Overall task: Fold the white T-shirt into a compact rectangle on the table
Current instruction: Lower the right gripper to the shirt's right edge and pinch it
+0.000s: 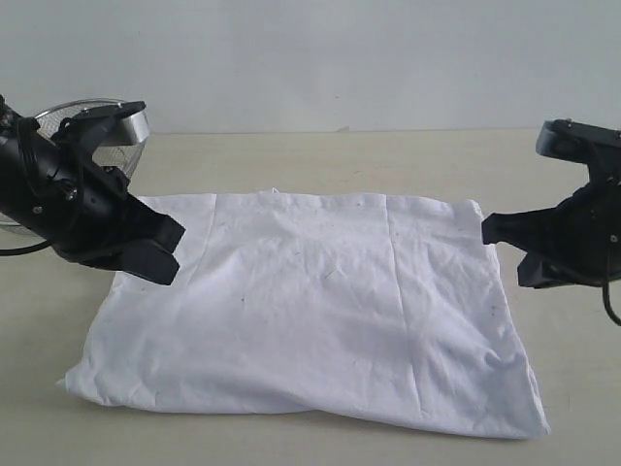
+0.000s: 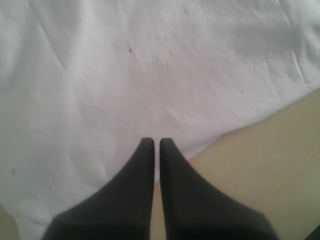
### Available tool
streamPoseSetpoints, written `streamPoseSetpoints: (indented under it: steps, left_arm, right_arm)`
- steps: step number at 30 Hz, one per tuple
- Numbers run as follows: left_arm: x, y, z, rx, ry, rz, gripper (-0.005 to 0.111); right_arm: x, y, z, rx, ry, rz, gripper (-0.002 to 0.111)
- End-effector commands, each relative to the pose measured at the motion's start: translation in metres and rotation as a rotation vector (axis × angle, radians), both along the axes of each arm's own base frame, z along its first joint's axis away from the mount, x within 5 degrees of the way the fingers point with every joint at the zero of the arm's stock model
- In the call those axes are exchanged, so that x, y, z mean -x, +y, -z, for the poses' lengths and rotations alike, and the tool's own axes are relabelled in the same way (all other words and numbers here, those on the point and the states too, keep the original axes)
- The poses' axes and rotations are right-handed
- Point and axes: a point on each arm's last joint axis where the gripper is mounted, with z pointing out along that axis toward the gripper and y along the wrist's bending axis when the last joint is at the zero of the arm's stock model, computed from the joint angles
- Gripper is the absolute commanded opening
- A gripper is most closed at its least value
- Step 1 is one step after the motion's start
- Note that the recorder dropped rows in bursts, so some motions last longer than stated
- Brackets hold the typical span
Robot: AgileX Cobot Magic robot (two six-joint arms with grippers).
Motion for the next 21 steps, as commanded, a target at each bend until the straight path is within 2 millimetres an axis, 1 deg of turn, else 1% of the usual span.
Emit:
streamPoseSetpoints:
  steps: [1,5,7,9,12,14,18,21]
  left_arm:
    - [0.0,0.0,0.001,0.004,0.004,-0.001,0.004]
    - [0.0,0.0,0.001,0.004,0.004,-0.001,0.004]
    - [0.0,0.0,0.001,0.002,0.003,0.001,0.004]
    - [0.0,0.0,0.001,0.002,0.003,0.001,0.004]
    - [0.001,0.0,0.001,0.0,0.008,0.004,0.004]
    - [0.001,0.0,0.001,-0.002,0.009,0.009,0.004]
    - [0.001,0.0,0.001,-0.005,0.008,0.01,0.004]
    - [0.001,0.001,0.001,-0.008,0.01,0.013,0.004]
  right_arm:
    - [-0.016,-0.017,0.001,-0.066,0.055,0.02,0.016]
    - [-0.026,-0.031,-0.002,-0.236,0.046,-0.025,0.016]
    - [-0.03,-0.039,0.003,-0.322,0.045,-0.02,0.017]
    - [-0.032,-0.045,0.013,-0.371,0.058,-0.033,0.021]
    - [-0.034,-0.055,0.034,-0.411,0.111,-0.02,0.034]
    - [-0.035,-0.056,0.046,-0.433,0.131,-0.041,0.044]
    - [-0.038,-0.057,0.061,-0.422,0.131,-0.083,0.052]
    - [-0.041,-0.059,0.071,-0.394,0.128,-0.076,0.053]
